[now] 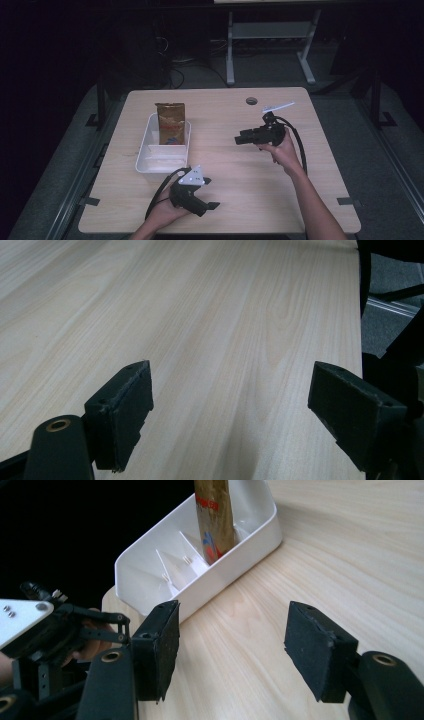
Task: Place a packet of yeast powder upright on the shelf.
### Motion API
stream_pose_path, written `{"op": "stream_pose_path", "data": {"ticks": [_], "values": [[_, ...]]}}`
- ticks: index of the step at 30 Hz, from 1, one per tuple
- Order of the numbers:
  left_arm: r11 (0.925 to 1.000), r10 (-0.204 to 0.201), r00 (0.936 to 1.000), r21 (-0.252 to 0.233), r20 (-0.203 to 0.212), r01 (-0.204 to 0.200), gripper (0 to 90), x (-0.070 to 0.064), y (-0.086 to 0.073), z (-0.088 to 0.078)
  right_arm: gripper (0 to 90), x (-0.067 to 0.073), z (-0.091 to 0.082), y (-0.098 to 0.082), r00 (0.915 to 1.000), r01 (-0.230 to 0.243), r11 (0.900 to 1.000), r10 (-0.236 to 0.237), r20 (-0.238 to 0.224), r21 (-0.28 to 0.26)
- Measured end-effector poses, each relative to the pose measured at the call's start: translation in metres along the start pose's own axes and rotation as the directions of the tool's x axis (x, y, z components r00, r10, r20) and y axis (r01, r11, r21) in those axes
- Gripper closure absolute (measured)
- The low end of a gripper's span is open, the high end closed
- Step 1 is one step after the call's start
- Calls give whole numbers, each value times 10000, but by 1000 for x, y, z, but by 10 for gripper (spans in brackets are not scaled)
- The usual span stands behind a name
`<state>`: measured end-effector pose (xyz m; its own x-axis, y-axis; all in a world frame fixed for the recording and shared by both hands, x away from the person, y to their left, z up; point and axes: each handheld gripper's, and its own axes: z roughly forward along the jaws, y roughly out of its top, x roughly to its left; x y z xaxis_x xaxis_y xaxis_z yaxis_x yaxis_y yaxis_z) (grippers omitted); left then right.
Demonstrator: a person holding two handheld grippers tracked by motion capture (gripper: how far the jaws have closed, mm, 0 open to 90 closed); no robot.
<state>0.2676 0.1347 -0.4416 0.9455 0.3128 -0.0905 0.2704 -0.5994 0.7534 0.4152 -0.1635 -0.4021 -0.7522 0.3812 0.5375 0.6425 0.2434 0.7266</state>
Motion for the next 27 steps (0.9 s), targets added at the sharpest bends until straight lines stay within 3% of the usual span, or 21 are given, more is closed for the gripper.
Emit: {"op": "stream_pose_path", "data": {"ticks": [12,27], "values": [[10000,-60,10000,-8,21,60,175,1,0,0,376,3,-22,-24,9996,-193,9998,191,213,88],[10000,-72,10000,23,41,72,175,1,0,1,376,16,-41,-55,9994,-104,9994,94,318,316]]}}
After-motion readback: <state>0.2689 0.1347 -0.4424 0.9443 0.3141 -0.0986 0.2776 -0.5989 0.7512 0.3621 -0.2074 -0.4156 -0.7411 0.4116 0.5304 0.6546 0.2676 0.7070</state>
